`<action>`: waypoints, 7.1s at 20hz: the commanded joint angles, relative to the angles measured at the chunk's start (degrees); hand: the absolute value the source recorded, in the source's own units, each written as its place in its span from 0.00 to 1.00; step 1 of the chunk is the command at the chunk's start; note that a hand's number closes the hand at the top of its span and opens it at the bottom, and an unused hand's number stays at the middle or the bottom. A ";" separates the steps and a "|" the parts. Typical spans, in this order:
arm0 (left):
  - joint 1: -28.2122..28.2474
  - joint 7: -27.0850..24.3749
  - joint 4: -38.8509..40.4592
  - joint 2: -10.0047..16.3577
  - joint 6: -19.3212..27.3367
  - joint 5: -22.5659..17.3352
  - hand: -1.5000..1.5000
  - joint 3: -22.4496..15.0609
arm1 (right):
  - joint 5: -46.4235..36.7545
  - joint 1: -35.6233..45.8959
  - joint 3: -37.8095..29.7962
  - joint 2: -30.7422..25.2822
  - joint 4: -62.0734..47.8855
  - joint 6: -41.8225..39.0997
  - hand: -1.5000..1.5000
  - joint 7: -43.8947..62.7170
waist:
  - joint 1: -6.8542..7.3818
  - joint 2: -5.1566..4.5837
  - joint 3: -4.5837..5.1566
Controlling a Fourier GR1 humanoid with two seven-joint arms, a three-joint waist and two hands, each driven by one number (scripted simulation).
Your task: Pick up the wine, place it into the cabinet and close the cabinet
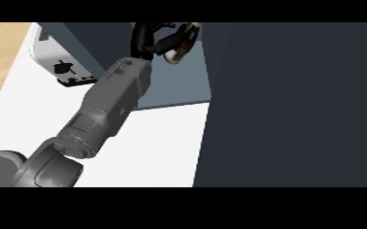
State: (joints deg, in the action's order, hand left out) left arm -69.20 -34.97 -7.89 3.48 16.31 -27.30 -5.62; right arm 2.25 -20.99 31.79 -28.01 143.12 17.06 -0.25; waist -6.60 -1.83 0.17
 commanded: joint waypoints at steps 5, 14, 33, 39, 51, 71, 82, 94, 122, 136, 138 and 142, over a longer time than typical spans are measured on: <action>-2.81 -0.58 -1.35 -2.88 -6.13 -1.37 0.00 1.98 | 1.84 -3.48 0.62 -2.15 10.69 -0.38 0.00 4.72 | 1.62 0.74 -0.06; -1.31 1.50 -3.78 -3.46 -8.25 -1.48 0.00 1.51 | 2.18 -7.88 -2.29 -3.56 13.16 0.61 0.00 4.77 | 3.82 1.86 -0.16; 20.97 6.18 -29.09 -3.48 -12.70 -10.28 0.00 -12.33 | 1.68 -6.88 -3.48 -4.05 14.47 3.76 0.00 9.05 | 6.44 2.89 -0.08; 30.17 9.97 -41.61 -3.06 -11.11 -9.12 0.00 -14.77 | 3.71 -9.06 -4.72 -4.29 13.81 3.14 0.00 5.96 | 7.63 2.96 -0.18; 54.17 11.26 -67.38 3.88 -10.59 -8.05 0.00 -20.26 | 0.82 -9.29 -5.39 -7.16 15.50 2.57 0.00 6.88 | 6.64 2.31 -0.14; 70.56 8.73 -80.32 19.11 -20.71 -12.87 0.00 -9.50 | 0.84 -8.88 8.77 -15.55 13.78 -13.77 1.00 2.12 | 6.29 2.40 -0.12; 70.62 12.54 -80.57 26.66 -27.29 -18.69 0.00 -0.58 | -0.96 1.00 12.43 -9.65 12.86 -11.62 1.00 9.52 | 6.93 1.94 -0.02; 69.92 13.76 -77.60 29.07 -32.39 -21.65 0.00 2.74 | 1.46 10.53 15.68 -1.97 7.47 -11.59 1.00 14.84 | 8.35 1.65 0.18; 70.86 13.84 -74.94 28.02 -36.32 -20.09 0.00 6.40 | 12.70 77.18 1.14 27.94 -45.39 4.38 1.00 32.24 | 8.03 1.67 -0.12; 72.10 16.34 -71.66 29.62 -42.36 -21.50 0.00 12.98 | 19.01 75.60 -9.75 26.81 -63.89 -3.82 1.00 21.41 | 7.13 1.70 -0.15; 70.58 14.48 -68.73 28.55 -43.15 -18.96 0.00 12.87 | 18.39 76.56 -11.41 26.86 -67.95 -5.78 1.00 17.95 | 7.09 1.58 -0.12; 72.16 17.65 -74.45 27.61 -40.60 -20.20 0.00 12.41 | 16.66 75.19 -11.30 26.72 -72.41 -8.51 1.00 14.33 | 7.51 1.61 -0.16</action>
State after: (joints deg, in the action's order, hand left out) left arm 2.83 -18.59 -83.33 28.82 -23.78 -47.84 4.60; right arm 20.93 53.94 23.10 -0.52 78.75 10.10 17.45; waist 0.83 0.99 -0.09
